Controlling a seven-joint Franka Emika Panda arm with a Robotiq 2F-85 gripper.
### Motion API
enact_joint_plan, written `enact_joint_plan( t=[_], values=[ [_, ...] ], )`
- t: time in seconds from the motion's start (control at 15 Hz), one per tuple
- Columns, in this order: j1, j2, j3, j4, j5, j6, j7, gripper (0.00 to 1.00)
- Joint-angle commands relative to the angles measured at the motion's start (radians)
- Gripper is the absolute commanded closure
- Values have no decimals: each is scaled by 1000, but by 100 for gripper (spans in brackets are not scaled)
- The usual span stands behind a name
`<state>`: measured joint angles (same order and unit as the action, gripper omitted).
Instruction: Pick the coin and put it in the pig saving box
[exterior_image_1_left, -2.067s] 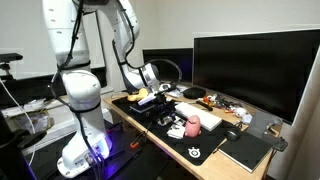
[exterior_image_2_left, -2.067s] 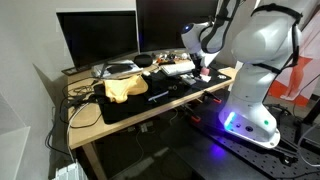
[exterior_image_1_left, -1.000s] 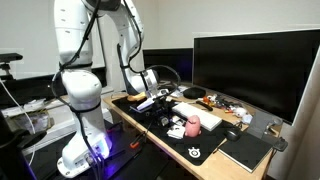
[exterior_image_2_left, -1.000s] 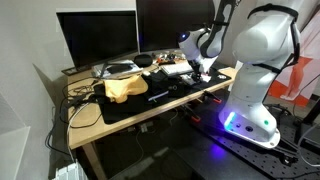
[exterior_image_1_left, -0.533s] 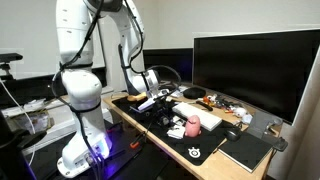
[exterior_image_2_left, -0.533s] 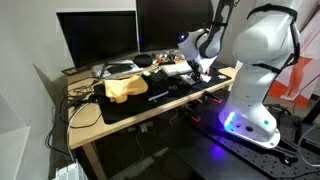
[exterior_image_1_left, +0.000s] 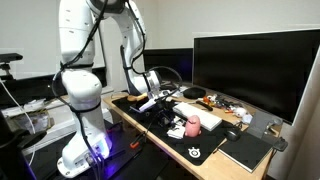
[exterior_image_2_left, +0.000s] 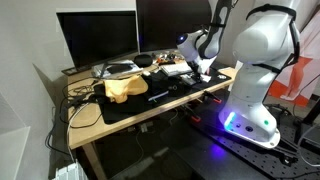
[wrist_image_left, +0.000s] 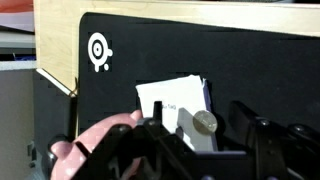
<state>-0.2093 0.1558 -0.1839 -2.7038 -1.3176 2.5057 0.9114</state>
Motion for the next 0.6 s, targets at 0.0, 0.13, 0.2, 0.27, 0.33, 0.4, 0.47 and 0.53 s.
enact_joint_plan(
  t=[0.0,0.13,0.2,0.27,0.33,0.4,0.47,0.53],
  values=[
    [11,13,-6,13,-22,-27,39,31],
    [12,12,-5,12,-24,-27,39,34],
    [12,12,-5,12,-24,-27,40,36],
    [12,12,-5,12,-25,-26,40,37],
    [12,11,-5,11,-24,-27,40,39],
    [11,12,-6,11,-25,-27,40,40],
    [11,13,-6,12,-25,-26,40,42],
    [11,14,-6,12,-26,-27,40,44]
  ],
)
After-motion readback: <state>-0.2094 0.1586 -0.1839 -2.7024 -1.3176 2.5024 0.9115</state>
